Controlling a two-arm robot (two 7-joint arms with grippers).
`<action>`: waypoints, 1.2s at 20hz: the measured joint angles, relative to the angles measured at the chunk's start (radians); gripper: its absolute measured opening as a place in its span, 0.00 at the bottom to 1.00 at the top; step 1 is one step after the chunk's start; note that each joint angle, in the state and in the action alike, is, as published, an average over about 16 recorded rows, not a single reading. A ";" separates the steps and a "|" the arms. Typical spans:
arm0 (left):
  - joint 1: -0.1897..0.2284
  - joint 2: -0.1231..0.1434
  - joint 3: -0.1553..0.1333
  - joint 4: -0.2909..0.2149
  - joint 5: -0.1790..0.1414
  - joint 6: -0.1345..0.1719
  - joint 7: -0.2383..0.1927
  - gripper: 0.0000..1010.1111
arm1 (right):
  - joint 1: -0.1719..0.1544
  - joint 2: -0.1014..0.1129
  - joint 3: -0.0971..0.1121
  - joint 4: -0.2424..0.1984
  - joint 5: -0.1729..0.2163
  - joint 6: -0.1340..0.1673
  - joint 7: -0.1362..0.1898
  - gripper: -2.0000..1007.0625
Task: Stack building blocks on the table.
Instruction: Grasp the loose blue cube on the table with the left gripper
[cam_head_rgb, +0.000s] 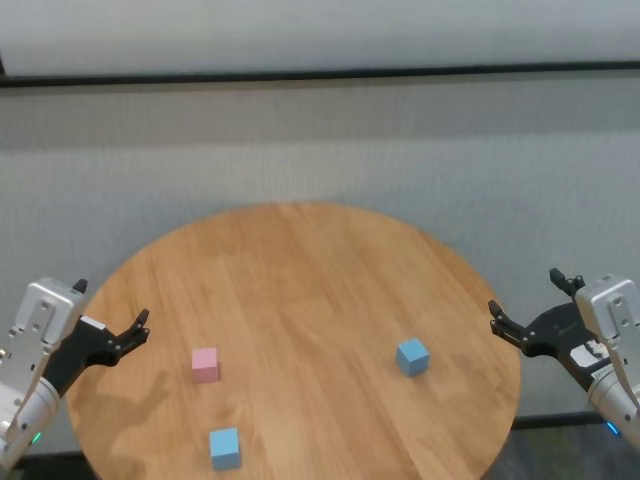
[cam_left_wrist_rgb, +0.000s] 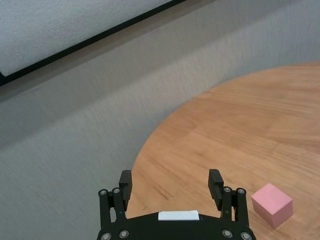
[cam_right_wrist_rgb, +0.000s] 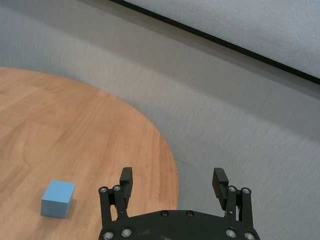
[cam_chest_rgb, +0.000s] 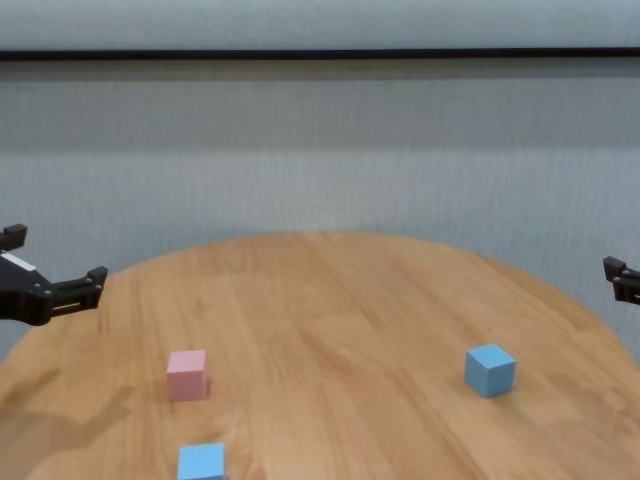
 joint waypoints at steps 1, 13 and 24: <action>0.000 0.000 0.000 0.000 0.000 0.000 0.000 0.99 | 0.000 0.000 0.000 0.000 0.000 0.000 0.000 1.00; 0.000 0.000 0.000 0.000 0.000 0.000 0.000 0.99 | 0.000 0.000 0.000 0.000 0.000 0.000 0.000 1.00; 0.013 0.024 0.003 -0.044 -0.005 -0.016 -0.074 0.99 | 0.000 0.000 0.000 0.000 0.000 0.000 0.000 1.00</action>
